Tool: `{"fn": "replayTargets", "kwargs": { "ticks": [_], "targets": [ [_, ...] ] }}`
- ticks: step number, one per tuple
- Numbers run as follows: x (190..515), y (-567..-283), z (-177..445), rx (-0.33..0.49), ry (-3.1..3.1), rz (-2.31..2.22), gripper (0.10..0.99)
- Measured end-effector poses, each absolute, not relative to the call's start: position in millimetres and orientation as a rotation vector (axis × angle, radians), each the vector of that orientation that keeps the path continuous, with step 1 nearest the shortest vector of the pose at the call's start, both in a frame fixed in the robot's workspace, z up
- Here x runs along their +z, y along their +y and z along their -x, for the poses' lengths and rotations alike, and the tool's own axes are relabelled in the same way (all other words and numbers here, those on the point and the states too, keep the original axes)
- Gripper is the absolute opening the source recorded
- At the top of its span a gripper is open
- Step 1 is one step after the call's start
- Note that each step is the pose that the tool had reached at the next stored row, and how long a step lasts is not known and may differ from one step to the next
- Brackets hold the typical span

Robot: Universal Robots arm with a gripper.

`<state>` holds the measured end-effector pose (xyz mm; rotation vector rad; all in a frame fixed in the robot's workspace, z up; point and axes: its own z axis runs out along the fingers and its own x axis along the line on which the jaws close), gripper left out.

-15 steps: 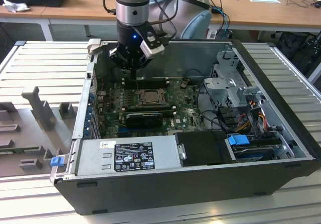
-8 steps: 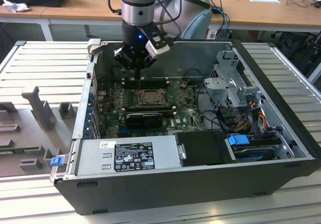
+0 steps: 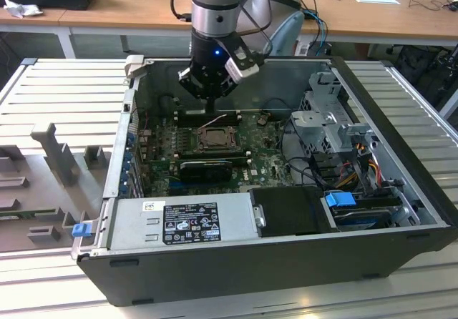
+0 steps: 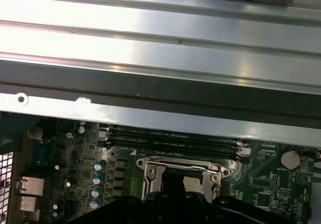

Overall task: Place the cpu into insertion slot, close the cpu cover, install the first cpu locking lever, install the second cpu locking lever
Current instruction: 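Install the first cpu locking lever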

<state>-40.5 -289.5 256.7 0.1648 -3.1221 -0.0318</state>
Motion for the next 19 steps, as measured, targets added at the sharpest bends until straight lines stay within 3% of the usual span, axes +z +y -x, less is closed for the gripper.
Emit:
{"fn": "replayTargets", "kwargs": {
  "ticks": [7,9,19],
  "targets": [
    [254,-289,35,-0.078,-3.126,-0.110,0.106],
    [245,-289,35,-0.127,-3.127,-0.051,0.106],
    [227,-284,30,-0.130,-3.127,-0.052,0.106]
  ]
}}
